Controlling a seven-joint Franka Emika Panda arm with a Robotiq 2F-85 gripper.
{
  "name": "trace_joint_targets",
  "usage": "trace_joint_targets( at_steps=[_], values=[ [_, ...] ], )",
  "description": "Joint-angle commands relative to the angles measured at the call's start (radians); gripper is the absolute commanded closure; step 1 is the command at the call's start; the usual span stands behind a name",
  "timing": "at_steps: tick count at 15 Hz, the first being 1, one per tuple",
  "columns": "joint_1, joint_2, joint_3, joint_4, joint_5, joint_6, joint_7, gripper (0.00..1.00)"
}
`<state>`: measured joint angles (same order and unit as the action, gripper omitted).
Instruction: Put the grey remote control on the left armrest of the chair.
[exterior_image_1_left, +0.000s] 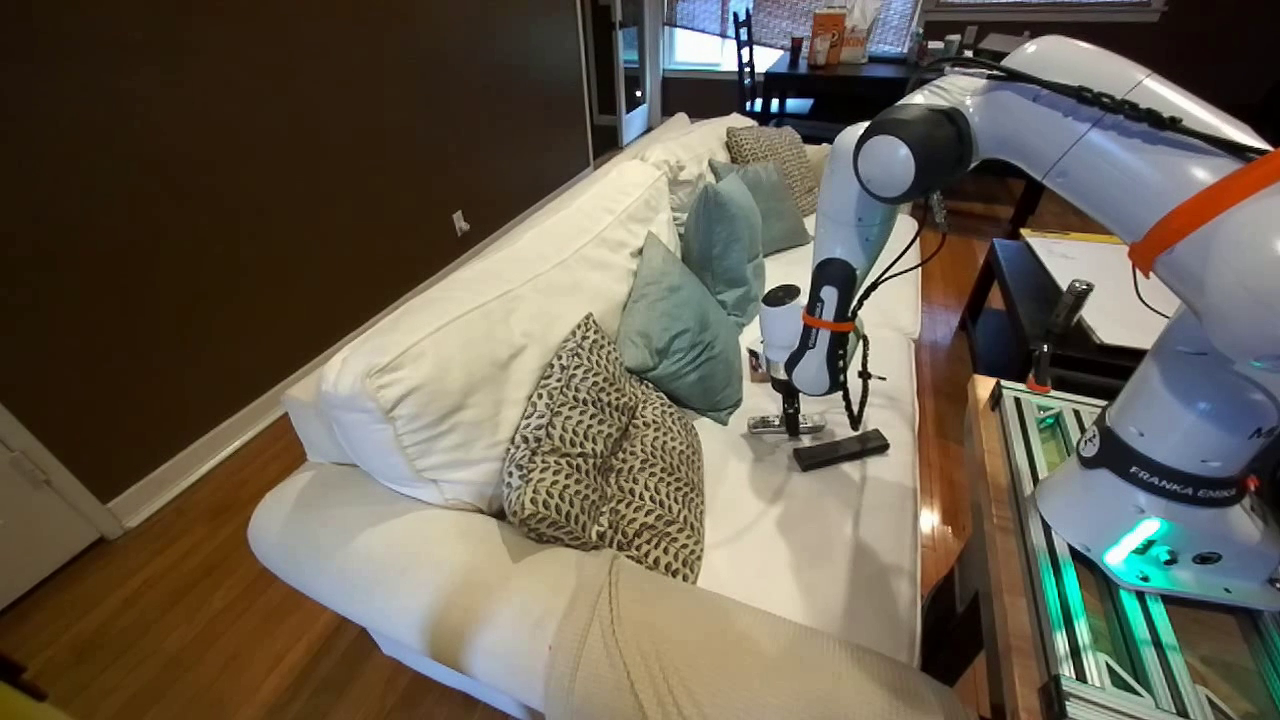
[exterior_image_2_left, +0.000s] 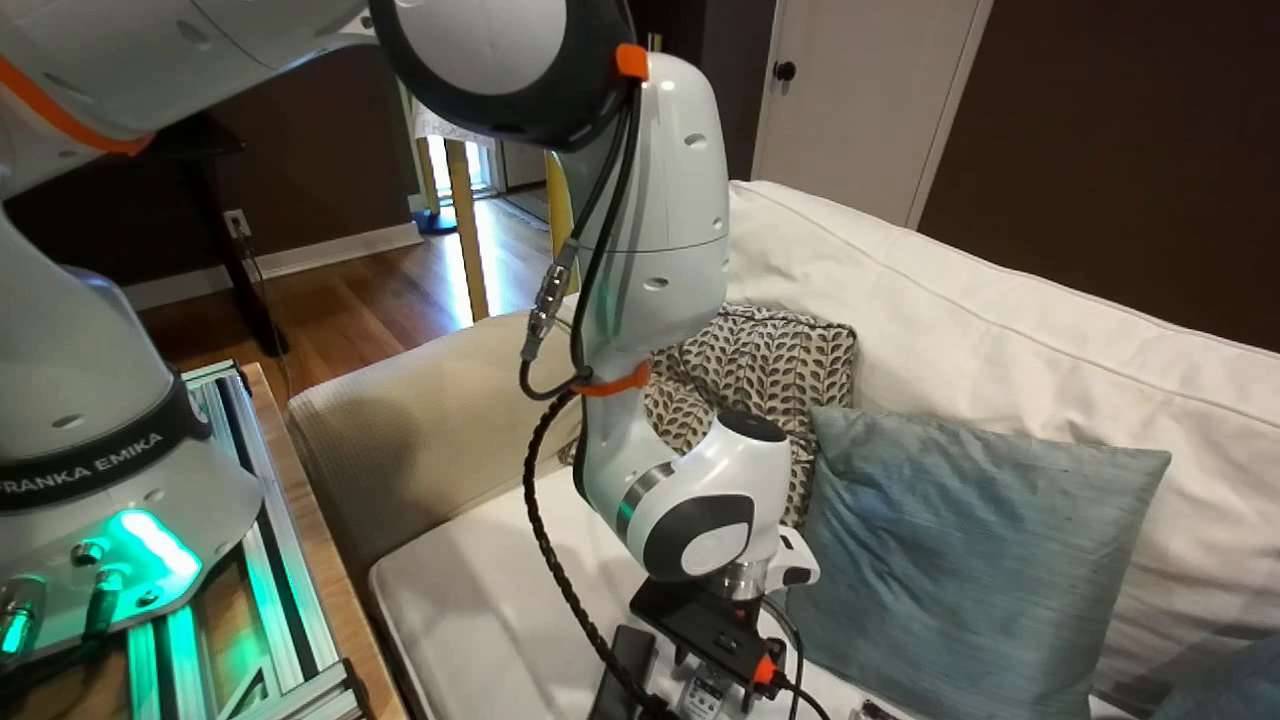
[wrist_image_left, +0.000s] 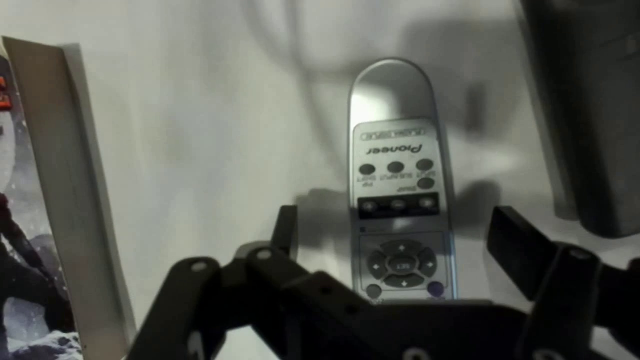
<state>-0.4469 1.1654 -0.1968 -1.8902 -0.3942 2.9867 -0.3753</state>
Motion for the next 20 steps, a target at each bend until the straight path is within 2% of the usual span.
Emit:
trace_joint_targets(
  at_steps=[1,7,8,13,18,20],
  values=[
    [-0.016,0.038,0.015,0.051,0.032,-0.022,-0.029,0.23],
    [-0.016,0.031,0.027,0.051,0.036,-0.037,-0.033,0.7],
    [-0.012,0.028,0.026,0.05,0.036,-0.037,-0.031,0.73],
    [0.045,-0.041,0.005,-0.039,0.024,-0.007,-0.007,0.73],
    [0.184,-0.185,-0.039,-0.215,0.01,0.011,0.037,0.73],
    [0.259,-0.249,-0.065,-0.289,0.004,0.01,0.059,0.73]
  ],
)
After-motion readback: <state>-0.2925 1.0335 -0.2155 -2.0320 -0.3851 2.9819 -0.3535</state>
